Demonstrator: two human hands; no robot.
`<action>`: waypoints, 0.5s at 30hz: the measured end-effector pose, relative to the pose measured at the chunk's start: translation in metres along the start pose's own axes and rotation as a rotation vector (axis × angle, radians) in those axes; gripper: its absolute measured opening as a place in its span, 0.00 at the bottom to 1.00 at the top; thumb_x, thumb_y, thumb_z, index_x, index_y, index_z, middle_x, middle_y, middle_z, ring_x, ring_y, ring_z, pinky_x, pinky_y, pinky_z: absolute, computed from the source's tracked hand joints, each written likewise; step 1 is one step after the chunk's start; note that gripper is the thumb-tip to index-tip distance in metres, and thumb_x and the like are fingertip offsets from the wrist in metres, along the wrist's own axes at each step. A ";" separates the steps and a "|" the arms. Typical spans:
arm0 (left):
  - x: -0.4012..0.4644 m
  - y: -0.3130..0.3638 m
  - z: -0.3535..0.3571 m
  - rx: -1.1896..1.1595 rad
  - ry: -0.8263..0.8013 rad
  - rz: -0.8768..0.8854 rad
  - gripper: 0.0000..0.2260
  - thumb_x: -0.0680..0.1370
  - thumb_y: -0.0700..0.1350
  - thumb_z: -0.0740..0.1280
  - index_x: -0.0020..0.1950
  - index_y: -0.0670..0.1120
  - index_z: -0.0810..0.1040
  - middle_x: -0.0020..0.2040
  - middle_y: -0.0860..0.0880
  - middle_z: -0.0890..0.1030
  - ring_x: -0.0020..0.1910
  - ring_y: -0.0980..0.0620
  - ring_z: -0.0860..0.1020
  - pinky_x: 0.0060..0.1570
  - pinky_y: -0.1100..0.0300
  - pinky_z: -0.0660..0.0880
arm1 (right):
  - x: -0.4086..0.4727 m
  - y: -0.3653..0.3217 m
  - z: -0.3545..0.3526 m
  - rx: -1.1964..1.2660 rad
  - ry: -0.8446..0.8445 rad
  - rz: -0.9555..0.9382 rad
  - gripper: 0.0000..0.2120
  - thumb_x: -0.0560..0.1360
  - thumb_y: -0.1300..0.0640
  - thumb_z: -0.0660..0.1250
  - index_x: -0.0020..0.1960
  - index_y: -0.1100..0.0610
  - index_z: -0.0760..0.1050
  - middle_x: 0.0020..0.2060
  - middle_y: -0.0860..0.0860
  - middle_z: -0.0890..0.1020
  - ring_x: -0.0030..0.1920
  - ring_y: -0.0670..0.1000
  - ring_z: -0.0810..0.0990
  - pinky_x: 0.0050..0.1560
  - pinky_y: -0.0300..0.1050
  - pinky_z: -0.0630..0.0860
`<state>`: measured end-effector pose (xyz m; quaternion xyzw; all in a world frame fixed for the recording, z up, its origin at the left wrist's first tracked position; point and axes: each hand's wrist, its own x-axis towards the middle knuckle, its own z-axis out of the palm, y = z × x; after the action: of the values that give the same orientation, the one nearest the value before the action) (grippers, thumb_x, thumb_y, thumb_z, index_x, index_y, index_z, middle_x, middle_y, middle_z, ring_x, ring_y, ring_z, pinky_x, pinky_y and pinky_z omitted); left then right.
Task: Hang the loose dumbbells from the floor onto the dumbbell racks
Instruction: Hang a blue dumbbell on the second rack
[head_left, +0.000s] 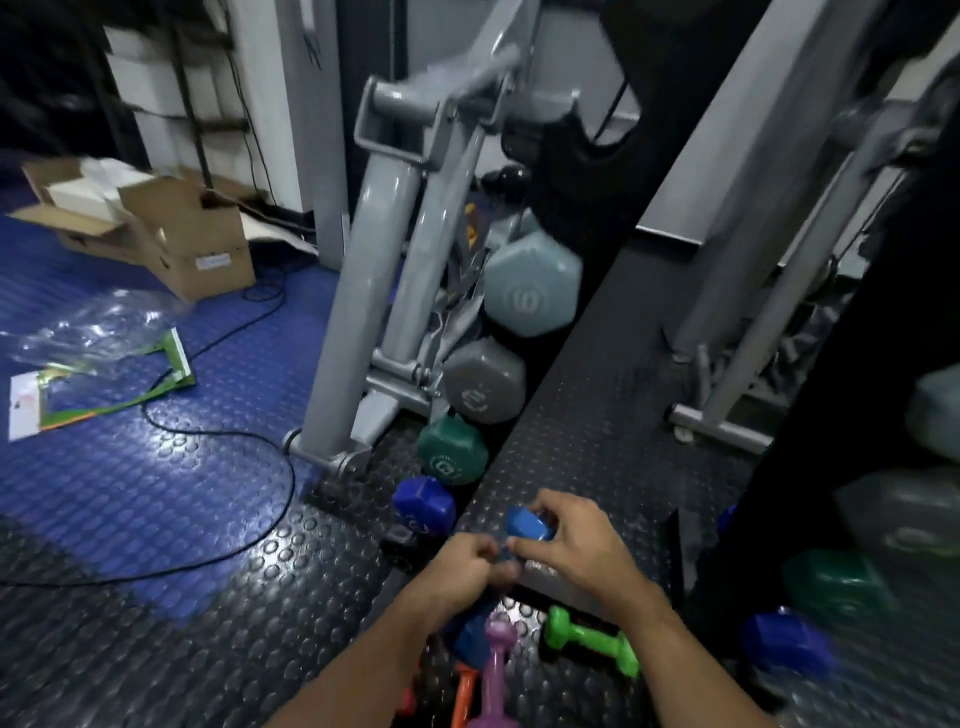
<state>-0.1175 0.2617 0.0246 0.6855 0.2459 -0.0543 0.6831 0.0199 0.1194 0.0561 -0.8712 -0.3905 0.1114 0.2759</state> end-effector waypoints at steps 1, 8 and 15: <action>-0.010 0.014 -0.002 0.003 0.013 0.020 0.07 0.73 0.45 0.76 0.44 0.41 0.82 0.39 0.48 0.81 0.40 0.53 0.79 0.47 0.55 0.75 | -0.001 -0.011 -0.014 0.001 -0.003 -0.051 0.19 0.65 0.35 0.76 0.44 0.48 0.77 0.37 0.44 0.81 0.39 0.43 0.78 0.40 0.39 0.73; -0.073 0.088 -0.016 0.054 0.086 0.123 0.08 0.73 0.47 0.78 0.43 0.44 0.83 0.39 0.50 0.84 0.39 0.55 0.82 0.47 0.57 0.78 | 0.009 -0.063 -0.087 0.351 0.159 -0.046 0.33 0.68 0.20 0.59 0.44 0.49 0.82 0.38 0.51 0.85 0.38 0.43 0.81 0.48 0.57 0.81; -0.143 0.146 -0.029 0.045 0.132 0.162 0.06 0.76 0.42 0.76 0.41 0.43 0.82 0.35 0.49 0.82 0.30 0.59 0.80 0.27 0.70 0.71 | 0.026 -0.120 -0.150 0.617 0.442 -0.014 0.29 0.77 0.35 0.65 0.74 0.46 0.71 0.65 0.45 0.79 0.64 0.45 0.79 0.67 0.55 0.77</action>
<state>-0.1901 0.2604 0.2176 0.7206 0.2327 0.0409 0.6519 0.0247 0.1449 0.2477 -0.7475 -0.2755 0.0312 0.6036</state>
